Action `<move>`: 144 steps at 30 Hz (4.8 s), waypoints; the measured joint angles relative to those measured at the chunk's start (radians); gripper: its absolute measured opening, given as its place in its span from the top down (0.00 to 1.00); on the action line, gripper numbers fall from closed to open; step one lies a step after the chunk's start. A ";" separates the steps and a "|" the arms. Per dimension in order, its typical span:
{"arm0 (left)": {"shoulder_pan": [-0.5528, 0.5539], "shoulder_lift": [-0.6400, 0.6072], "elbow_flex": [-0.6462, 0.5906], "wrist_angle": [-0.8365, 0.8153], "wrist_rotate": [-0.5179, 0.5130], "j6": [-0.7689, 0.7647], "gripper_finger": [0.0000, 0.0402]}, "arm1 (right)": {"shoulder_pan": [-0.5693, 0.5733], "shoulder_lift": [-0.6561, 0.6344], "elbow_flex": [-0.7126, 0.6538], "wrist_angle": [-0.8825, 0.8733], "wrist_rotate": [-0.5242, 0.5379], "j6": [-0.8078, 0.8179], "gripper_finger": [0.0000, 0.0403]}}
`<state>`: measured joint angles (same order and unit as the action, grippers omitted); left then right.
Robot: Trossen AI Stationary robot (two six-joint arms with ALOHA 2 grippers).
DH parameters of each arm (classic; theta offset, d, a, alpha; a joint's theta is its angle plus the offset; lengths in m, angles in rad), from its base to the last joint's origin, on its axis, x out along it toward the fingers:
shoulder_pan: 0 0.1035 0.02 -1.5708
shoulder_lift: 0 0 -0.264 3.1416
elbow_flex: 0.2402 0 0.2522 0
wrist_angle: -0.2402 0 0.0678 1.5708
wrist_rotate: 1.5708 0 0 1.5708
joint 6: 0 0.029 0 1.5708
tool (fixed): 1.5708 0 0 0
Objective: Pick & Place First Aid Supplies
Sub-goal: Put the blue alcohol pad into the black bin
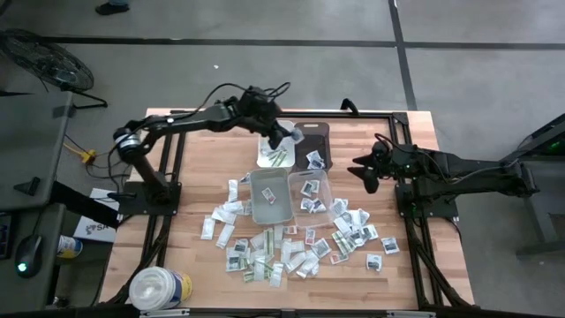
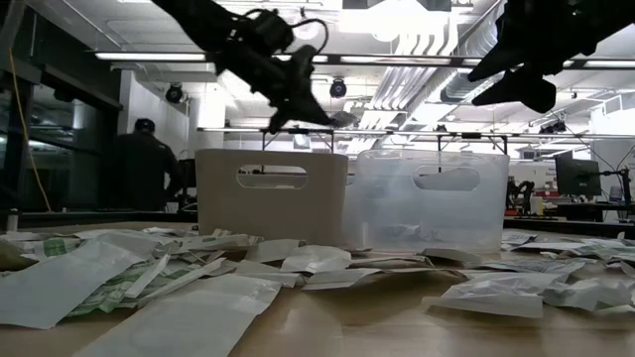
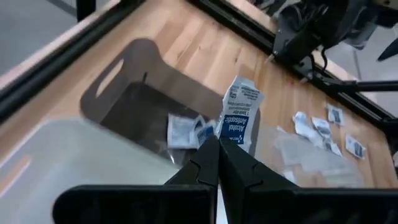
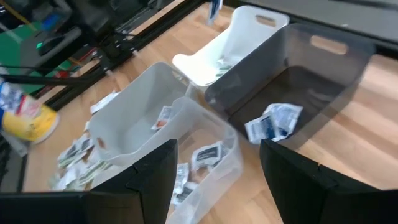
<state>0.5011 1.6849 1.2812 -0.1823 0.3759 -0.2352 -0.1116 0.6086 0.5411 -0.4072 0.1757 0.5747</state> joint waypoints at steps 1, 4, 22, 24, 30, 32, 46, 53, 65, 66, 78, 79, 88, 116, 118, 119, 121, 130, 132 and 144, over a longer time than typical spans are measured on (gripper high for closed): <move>0.000 0.022 0.021 -0.006 -0.001 -0.002 1.00 | 0.000 0.000 0.000 0.000 0.017 0.000 0.45; -0.012 0.092 0.083 -0.029 -0.017 -0.021 1.00 | 0.000 0.000 0.000 -0.001 0.069 0.001 0.45; -0.092 0.228 0.126 -0.026 -0.203 -0.267 1.00 | 0.000 -0.001 0.000 -0.007 0.256 -0.016 0.45; -0.093 0.228 0.126 -0.024 -0.182 -0.271 1.00 | 0.000 -0.001 0.000 -0.008 0.256 -0.018 0.45; -0.111 0.239 0.125 -0.034 -0.183 -0.270 0.97 | 0.000 -0.002 0.000 -0.010 0.252 -0.033 0.45; -0.111 0.238 0.126 -0.026 -0.185 -0.253 0.93 | 0.000 -0.002 0.000 -0.010 0.239 -0.034 0.45; -0.062 0.177 0.126 -0.138 -0.153 -0.100 0.68 | 0.000 -0.001 0.000 -0.017 0.156 -0.032 0.45; -0.050 0.037 0.126 -0.432 -0.243 0.104 0.68 | 0.000 -0.002 0.000 -0.023 0.154 -0.008 0.45; -0.069 -0.083 0.019 -0.838 -0.408 0.232 0.68 | 0.000 -0.002 0.000 -0.028 0.146 -0.005 0.45; -0.069 -0.095 -0.004 -0.828 -0.401 0.231 0.68 | 0.000 -0.002 0.000 -0.030 0.143 0.001 0.45; -0.070 -0.191 -0.303 -0.681 -0.264 0.220 0.68 | 0.000 -0.001 0.000 -0.038 0.104 0.012 0.45; -0.070 -0.190 -0.330 -0.639 -0.235 0.220 0.68 | 0.000 -0.001 0.000 -0.038 0.104 0.012 0.45; -0.069 -0.190 -0.466 -0.394 -0.183 0.166 0.68 | 0.000 -0.001 0.000 -0.038 0.104 0.028 0.45; -0.069 -0.081 -0.464 -0.339 -0.191 0.205 0.79 | 0.000 -0.001 0.000 -0.039 0.106 0.054 0.45; -0.070 -0.081 -0.463 -0.339 -0.204 0.205 0.83 | 0.000 -0.001 0.000 -0.039 0.106 0.054 0.45; -0.069 -0.081 -0.463 -0.341 -0.208 0.205 0.84 | 0.000 -0.001 0.000 -0.039 0.106 0.054 0.45; -0.070 -0.081 -0.463 -0.347 -0.225 0.205 0.87 | 0.000 -0.001 0.000 -0.039 0.106 0.054 0.45; -0.070 -0.081 -0.463 -0.364 -0.270 0.206 0.99 | 0.000 -0.001 0.000 -0.039 0.106 0.054 0.45; -0.070 -0.081 -0.463 -0.365 -0.270 0.210 0.99 | 0.000 -0.001 0.000 -0.039 0.105 0.054 0.45; -0.068 -0.104 -0.469 -0.386 -0.199 0.227 1.00 | 0.000 -0.001 0.000 -0.040 0.105 0.054 0.45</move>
<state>0.4328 1.5806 0.8123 -0.5679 0.1772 -0.0082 -0.1112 0.6075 0.5411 -0.4469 0.2809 0.6285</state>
